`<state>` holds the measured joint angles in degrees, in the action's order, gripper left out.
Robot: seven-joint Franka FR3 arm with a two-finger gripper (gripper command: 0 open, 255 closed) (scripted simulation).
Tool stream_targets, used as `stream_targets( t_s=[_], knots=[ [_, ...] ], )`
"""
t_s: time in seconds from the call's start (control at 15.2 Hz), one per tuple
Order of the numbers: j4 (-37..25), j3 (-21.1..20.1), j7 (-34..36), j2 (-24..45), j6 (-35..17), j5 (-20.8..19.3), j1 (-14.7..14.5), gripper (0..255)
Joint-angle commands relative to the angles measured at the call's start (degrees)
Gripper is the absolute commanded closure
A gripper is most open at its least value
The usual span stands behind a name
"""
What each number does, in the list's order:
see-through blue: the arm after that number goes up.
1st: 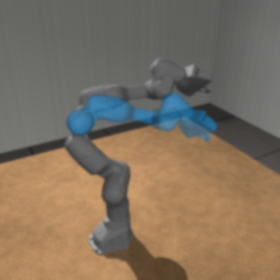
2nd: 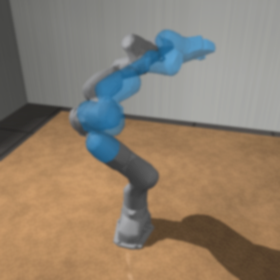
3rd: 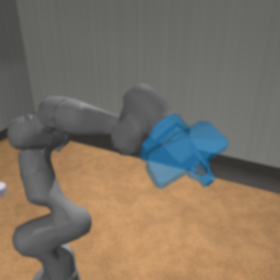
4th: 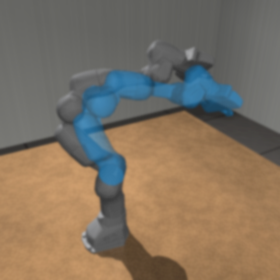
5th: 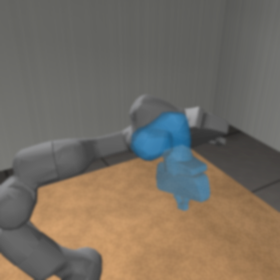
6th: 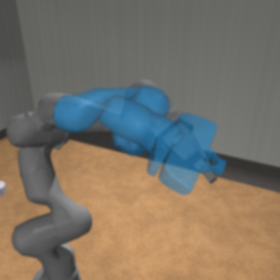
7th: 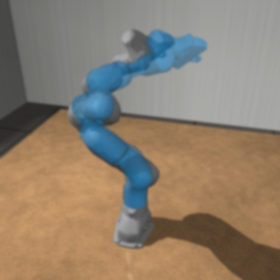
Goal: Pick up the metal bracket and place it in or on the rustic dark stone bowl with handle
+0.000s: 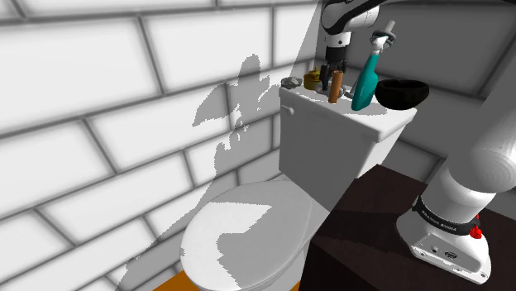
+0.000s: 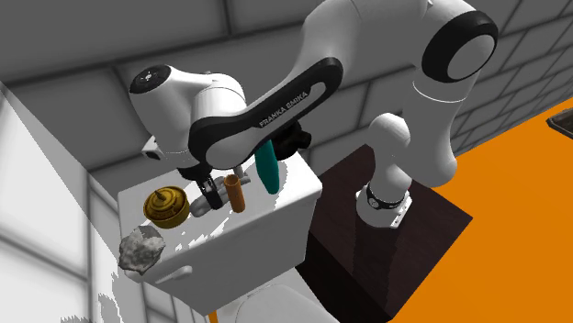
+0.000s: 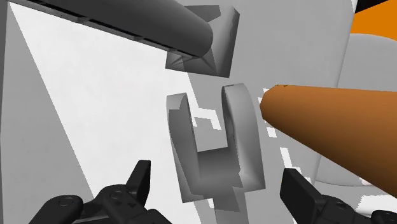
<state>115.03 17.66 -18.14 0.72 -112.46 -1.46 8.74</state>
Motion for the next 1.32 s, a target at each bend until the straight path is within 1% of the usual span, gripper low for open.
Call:
stream_targets(
  t_s=[0.0,0.53,0.59,1.19,1.25],
  knots=[
    [1.3,0.0,-0.1,0.6,-1.9,0.2,0.0,0],
    [1.3,0.0,-0.1,0.6,-1.9,0.2,0.0,0],
    [1.3,0.0,-0.1,0.6,-1.9,0.2,0.0,255],
    [1.3,0.0,-0.1,0.6,-1.9,0.2,0.0,255],
    [0.8,0.0,0.0,0.3,-1.2,0.1,0.0,255]
  ],
)
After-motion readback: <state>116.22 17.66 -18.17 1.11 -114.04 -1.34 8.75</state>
